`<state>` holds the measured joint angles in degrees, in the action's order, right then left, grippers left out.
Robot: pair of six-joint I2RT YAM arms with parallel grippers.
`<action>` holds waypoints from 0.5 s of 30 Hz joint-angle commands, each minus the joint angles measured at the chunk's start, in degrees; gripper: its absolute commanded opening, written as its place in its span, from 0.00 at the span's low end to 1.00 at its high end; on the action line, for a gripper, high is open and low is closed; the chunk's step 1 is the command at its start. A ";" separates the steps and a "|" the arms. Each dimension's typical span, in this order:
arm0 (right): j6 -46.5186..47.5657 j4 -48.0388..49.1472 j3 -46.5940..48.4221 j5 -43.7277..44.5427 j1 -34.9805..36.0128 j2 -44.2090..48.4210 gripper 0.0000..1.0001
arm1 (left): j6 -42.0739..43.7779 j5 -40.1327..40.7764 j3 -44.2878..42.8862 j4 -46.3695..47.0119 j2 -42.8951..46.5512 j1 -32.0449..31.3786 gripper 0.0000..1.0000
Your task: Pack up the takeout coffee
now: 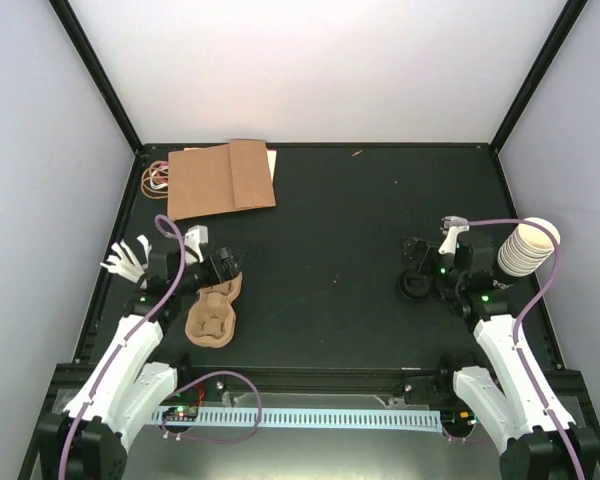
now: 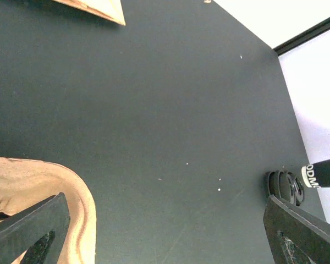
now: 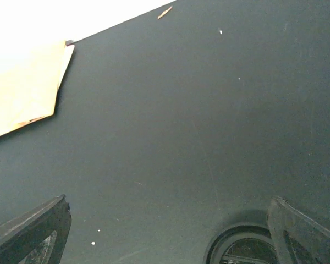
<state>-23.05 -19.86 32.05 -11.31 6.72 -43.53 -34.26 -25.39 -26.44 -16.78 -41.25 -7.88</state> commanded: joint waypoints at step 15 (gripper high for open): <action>-2.72 4.01 -3.97 4.06 0.12 -4.09 1.00 | 7.09 0.62 -14.67 0.80 -23.50 -1.70 0.99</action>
<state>-24.43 -17.91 29.23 -9.93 6.72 -46.54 -31.44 -28.18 -33.74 -14.33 -61.47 -9.41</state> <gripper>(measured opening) 0.999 0.989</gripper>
